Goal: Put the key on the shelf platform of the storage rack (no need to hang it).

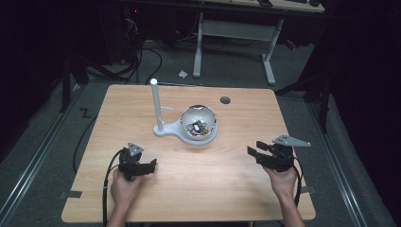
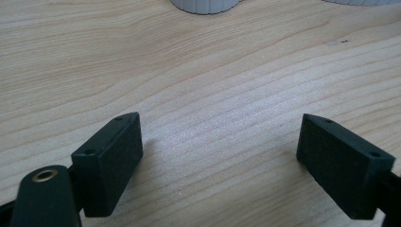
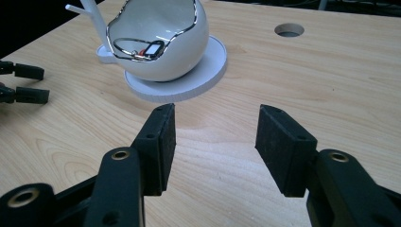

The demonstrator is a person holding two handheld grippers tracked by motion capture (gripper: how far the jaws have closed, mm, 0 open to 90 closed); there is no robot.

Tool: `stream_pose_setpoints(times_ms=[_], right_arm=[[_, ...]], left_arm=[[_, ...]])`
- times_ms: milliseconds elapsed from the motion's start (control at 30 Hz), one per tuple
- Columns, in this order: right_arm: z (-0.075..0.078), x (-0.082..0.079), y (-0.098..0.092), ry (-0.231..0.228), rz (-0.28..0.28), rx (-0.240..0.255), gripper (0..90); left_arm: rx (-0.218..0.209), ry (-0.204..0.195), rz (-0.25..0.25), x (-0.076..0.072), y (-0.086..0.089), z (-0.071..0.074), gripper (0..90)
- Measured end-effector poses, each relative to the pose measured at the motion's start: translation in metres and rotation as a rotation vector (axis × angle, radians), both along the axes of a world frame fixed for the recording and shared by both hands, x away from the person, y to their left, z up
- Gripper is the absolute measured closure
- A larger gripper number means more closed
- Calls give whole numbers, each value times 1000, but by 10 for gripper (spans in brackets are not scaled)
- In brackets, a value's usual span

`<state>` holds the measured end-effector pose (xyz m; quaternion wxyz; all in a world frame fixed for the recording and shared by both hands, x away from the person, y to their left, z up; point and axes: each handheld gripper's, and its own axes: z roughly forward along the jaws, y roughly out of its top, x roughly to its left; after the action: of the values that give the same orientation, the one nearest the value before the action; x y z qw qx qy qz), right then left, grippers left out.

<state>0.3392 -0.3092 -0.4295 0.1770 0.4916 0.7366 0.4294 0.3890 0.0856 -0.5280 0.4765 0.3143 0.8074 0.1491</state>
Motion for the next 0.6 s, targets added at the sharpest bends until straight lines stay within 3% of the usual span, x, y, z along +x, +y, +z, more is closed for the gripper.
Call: stream_pose_setpoints(times_ms=[600], right_arm=[[-26, -2, 11, 20, 7, -24, 483]], left_arm=[[-1, 0, 1, 0, 0, 0, 155]])
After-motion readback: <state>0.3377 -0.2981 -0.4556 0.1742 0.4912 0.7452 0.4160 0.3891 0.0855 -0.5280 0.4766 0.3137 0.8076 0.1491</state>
